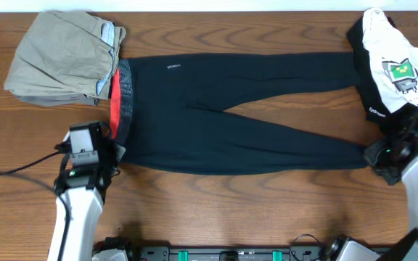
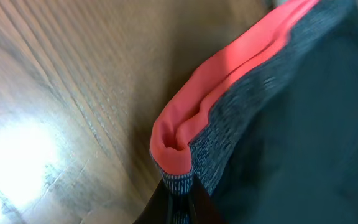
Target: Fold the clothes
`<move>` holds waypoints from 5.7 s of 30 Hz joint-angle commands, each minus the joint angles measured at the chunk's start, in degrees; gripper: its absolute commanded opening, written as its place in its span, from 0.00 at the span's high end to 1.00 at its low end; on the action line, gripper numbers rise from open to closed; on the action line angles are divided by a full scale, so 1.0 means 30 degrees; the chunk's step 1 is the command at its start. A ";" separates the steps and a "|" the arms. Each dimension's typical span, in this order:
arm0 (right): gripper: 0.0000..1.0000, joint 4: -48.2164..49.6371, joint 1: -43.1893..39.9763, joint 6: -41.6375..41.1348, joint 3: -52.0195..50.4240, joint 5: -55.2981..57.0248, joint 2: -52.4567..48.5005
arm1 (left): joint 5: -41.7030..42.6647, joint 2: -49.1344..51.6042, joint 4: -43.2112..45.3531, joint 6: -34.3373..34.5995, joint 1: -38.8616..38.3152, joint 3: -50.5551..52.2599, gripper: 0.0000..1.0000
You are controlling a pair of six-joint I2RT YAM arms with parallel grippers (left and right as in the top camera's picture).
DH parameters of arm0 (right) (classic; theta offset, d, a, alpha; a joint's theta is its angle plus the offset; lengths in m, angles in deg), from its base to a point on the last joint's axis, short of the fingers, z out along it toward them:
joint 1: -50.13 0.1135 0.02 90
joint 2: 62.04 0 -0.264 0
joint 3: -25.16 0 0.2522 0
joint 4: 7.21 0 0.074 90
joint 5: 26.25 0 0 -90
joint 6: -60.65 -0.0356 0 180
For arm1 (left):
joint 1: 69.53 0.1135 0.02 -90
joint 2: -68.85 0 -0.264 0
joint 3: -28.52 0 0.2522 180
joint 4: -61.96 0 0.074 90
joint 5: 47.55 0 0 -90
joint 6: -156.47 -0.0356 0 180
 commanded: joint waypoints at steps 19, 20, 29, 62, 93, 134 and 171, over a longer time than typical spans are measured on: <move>0.99 -0.7082 -0.2251 0.2754 0.5588 -0.0860 0.2397 | -0.1457 -0.8284 -0.6907 -0.1209 0.0000 -0.2455 0.94; 0.99 -0.7053 -0.2310 0.2914 0.5654 -0.0852 0.2586 | -0.1457 -0.8284 -0.6972 -0.1231 0.0000 -0.2747 0.94; 0.99 -0.3402 -0.1902 0.3220 0.5712 -0.2127 0.1202 | -0.2033 -0.6812 -0.3920 -0.1268 0.0000 -0.3082 0.94; 0.98 0.8400 0.4233 0.2127 1.1475 -0.2091 -1.2342 | -0.1647 0.6273 0.9187 -0.1268 -0.0022 -0.3082 0.94; 0.27 0.9588 0.5064 0.2317 1.2247 -0.1464 -1.4455 | -0.1632 1.1162 1.5453 -0.1588 -0.0022 -0.3089 0.02; 0.51 0.6462 0.5391 0.9828 1.4753 0.0474 -1.7755 | -0.1639 0.4546 0.1013 -0.6696 0.0911 -0.4386 0.02; 0.99 -0.3796 0.4976 0.9318 2.2178 -0.1727 -1.6954 | -0.1639 0.4583 0.0459 -0.6688 0.0911 -0.4335 0.02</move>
